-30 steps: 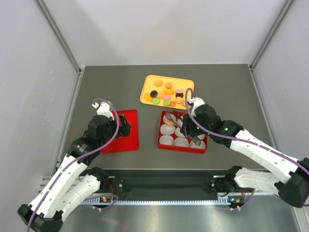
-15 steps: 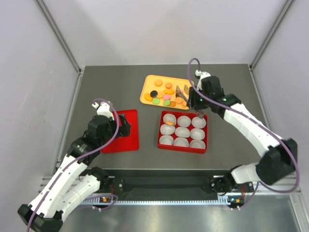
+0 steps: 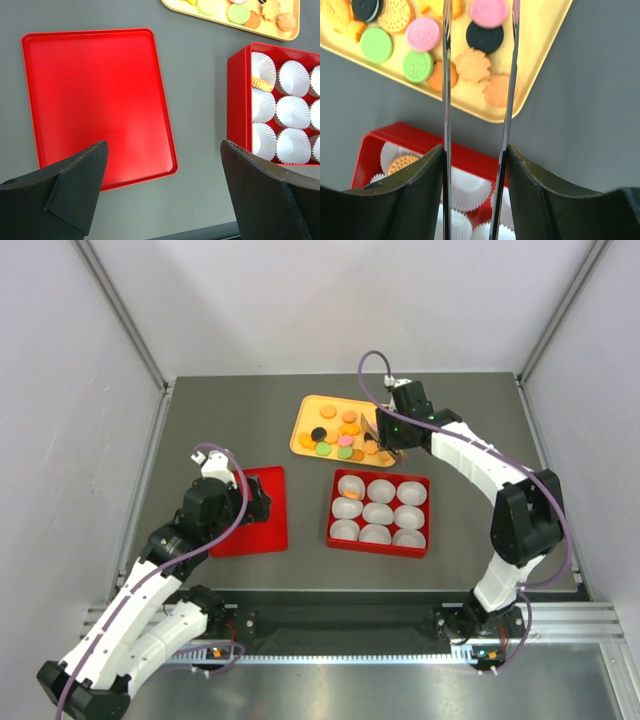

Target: Pack the cookies

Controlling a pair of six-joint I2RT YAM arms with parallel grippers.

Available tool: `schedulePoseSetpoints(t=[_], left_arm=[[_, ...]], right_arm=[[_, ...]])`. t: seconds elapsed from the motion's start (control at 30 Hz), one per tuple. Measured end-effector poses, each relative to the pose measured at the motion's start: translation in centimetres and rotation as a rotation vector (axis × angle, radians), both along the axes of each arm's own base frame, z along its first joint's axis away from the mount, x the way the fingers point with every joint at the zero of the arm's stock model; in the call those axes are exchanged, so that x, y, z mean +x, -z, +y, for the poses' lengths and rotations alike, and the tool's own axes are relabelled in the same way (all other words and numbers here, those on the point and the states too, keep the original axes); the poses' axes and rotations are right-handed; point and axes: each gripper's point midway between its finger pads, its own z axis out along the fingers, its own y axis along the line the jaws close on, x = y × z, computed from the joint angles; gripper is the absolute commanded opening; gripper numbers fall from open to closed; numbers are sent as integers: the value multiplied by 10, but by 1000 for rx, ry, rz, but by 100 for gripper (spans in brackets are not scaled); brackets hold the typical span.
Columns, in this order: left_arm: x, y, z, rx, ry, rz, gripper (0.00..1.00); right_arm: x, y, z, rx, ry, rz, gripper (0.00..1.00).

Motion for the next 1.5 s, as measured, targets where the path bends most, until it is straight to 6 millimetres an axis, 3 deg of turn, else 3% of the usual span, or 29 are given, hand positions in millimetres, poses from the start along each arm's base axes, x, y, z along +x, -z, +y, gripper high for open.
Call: schedulePoseSetpoints(t=[0.2,0.4,0.63,1.07,1.23,1.33,1.5], left_arm=[[0,0,0,0,-1,0,99],[0,0,0,0,-1,0,99],[0,0,0,1,-1,0,99],[0,0,0,1,-1,0,99],[0,0,0,1,0,0,99],[0,1,0,3,1,4,99],[0,2,0,5,1,7,99]], right_arm=[[16,5,2,-17,8,-1,50],[20,28,2,-40,11,46,49],[21,43,3,-54,9,78,37],[30,26,2,-42,14,40,31],[25,1,-1,-20,17,-1,30],[10,-22,-5,13,11,-45,30],[-41,-41,-20,69,-7,-87,30]])
